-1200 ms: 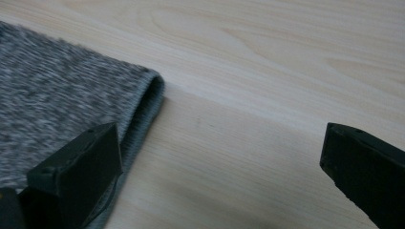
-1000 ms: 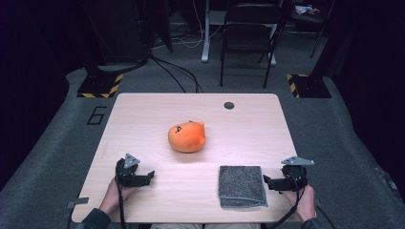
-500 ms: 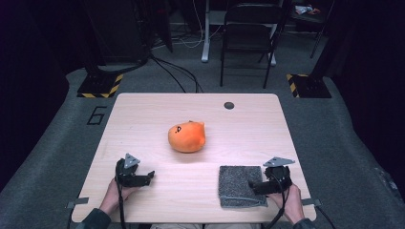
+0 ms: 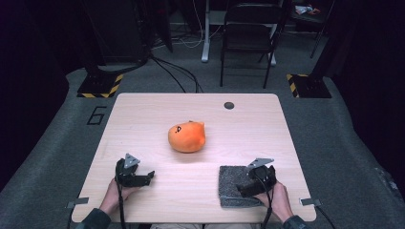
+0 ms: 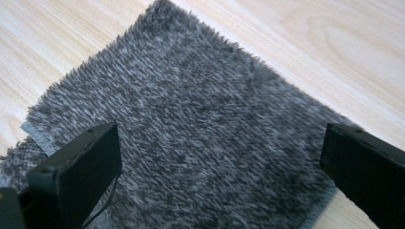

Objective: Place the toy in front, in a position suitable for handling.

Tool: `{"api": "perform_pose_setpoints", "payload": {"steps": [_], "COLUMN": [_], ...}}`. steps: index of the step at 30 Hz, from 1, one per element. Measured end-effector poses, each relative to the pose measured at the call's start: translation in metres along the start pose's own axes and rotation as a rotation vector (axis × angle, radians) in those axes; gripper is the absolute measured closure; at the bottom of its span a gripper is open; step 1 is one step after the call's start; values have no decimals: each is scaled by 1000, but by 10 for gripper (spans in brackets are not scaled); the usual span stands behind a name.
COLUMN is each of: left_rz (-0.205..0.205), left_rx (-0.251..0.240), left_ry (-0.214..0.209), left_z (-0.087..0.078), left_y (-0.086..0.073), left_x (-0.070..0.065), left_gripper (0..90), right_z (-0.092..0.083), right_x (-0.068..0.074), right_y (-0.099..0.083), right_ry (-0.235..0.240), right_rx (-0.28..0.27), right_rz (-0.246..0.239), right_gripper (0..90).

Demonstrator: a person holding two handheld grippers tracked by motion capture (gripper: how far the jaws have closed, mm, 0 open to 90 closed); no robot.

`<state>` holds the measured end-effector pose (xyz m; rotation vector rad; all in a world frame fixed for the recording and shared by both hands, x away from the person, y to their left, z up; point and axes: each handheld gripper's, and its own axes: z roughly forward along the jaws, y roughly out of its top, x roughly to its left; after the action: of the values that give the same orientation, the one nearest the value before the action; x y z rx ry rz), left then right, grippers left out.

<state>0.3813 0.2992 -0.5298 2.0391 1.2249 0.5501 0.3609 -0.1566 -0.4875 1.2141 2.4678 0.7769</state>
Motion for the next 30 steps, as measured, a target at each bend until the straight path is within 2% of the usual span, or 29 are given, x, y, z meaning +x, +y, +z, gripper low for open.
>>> {"api": "perform_pose_setpoints", "payload": {"steps": [6, 11, 14, 15, 16, 21, 25, 30], "left_rz": [2, -2, -2, -2, -3, -2, -2, -2], "left_rx": [1, -4, -4, -4, -4, -4, -3, -4], "left_ry": [2, 3, 3, 3, 3, 3, 3, 3], "left_z": [0, 0, 0, 0, 0, 0, 0, 0], "left_y": [0, 0, 0, 0, 0, 0, 0, 0], "left_x": [0, 0, 0, 0, 0, 0, 0, 0], "left_gripper": [122, 122, 122, 122, 122, 122, 122, 122], "right_z": [7, 15, 19, 22, 22, 21, 20, 17], "right_x": [5, 10, 11, 10, 9, 6, 6, 5], "right_y": [5, 7, 6, 5, 5, 4, 3, 3], "right_ry": [3, -2, 1, -8, 0, 35, 29, 45], "right_rx": [22, 42, 79, 80, 92, 87, 75, 71], "right_rz": [-21, -58, -63, -79, -69, -69, -74, -78], "right_gripper": [4, 52, 124, 135, 145, 216, 274, 456]}}
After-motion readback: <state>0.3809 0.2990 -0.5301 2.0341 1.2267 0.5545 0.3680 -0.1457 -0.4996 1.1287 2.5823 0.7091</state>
